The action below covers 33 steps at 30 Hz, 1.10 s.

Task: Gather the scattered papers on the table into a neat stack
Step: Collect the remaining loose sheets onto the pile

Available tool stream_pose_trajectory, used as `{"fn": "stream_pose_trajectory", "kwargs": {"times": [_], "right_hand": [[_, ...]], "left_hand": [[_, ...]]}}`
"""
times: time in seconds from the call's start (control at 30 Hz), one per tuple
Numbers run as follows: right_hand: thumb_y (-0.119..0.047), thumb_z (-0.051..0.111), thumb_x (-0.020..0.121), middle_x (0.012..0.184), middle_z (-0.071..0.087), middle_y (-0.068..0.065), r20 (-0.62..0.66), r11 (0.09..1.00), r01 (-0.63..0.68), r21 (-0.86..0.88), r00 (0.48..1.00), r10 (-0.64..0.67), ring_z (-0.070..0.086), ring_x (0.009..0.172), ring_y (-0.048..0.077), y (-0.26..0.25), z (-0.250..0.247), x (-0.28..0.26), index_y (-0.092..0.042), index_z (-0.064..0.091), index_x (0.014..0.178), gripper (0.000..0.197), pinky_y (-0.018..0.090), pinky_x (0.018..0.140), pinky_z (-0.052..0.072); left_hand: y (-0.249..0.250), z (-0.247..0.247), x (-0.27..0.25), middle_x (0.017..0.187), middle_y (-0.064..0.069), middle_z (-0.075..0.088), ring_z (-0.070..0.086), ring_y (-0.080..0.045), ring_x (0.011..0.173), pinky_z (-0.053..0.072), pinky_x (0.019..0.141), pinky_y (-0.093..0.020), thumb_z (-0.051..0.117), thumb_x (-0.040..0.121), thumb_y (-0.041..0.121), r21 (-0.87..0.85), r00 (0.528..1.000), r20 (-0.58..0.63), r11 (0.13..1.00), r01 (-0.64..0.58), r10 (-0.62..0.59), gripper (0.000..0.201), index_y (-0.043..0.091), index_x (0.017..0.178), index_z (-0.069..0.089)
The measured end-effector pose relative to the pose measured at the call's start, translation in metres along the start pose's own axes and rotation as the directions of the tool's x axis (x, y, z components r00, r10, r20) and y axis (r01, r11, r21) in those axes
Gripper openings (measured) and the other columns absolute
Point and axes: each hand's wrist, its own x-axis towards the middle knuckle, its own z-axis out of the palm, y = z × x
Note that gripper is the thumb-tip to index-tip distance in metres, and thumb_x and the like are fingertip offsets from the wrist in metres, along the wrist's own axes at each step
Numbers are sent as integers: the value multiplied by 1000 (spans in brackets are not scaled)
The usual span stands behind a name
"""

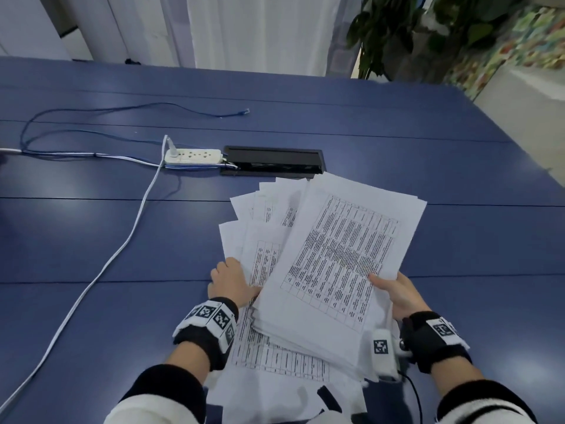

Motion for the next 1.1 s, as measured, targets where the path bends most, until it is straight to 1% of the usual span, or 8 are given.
{"fn": "stream_pose_trajectory", "kwargs": {"times": [0.2,0.3,0.33,0.4,0.5,0.7,0.93,1.1], "right_hand": [[-2,59,86,120,63,17,71,997,2,81,997,-8,60,110,34,-3,-3,-5,-4,53,125,39,54,102,40],[-13,70,71,123,62,18,94,994,18,111,995,-29,58,113,34,-3,-5,-5,-2,52,126,59,54,104,38],[-18,77,63,123,62,18,101,992,28,119,994,-41,59,114,33,-3,-5,-5,-3,53,126,69,54,105,38],[-32,92,40,120,65,14,118,990,52,134,991,-68,60,112,31,-2,-8,-2,-5,55,124,96,51,104,39],[-40,95,22,118,66,12,144,985,75,154,985,-97,61,112,29,-5,-7,3,-5,55,125,115,49,103,41],[-36,95,28,120,65,14,132,977,83,195,985,-110,60,113,30,-19,1,11,-4,54,126,111,49,104,40],[-11,71,76,123,63,11,74,974,26,223,996,-44,56,118,28,-14,2,17,-5,52,129,56,50,109,35],[-41,95,26,120,65,11,25,976,48,213,998,-55,61,112,29,-6,-3,21,-6,53,126,115,51,105,39]], "left_hand": [[4,7,1,110,-14,58,54,-29,100,48,85,-37,68,81,27,-166,994,84,985,-56,71,36,7,98,43],[7,7,4,103,-10,53,52,-29,102,44,83,-32,66,82,19,-194,988,10,969,-150,155,20,10,86,49],[11,3,6,109,-10,49,49,-28,108,42,88,-29,68,82,18,-233,986,-18,958,-166,166,19,8,92,56],[21,-5,17,130,-9,41,40,-24,124,33,104,-27,71,81,20,-334,988,-69,929,-156,141,51,-3,123,53],[37,-18,39,144,-9,33,34,-23,134,25,113,-29,70,82,21,-397,989,-80,906,-146,124,67,-7,135,41],[63,-16,69,141,-9,33,33,-31,130,32,106,-38,62,85,28,-254,997,-38,965,-69,62,46,7,126,55],[81,-2,80,135,-9,27,32,-30,123,28,103,-37,48,92,19,-199,1000,6,980,-2,3,27,20,116,60],[92,-4,81,133,-17,32,44,-36,117,35,100,-37,46,92,14,-292,1000,16,956,-16,22,29,4,119,48]]}}
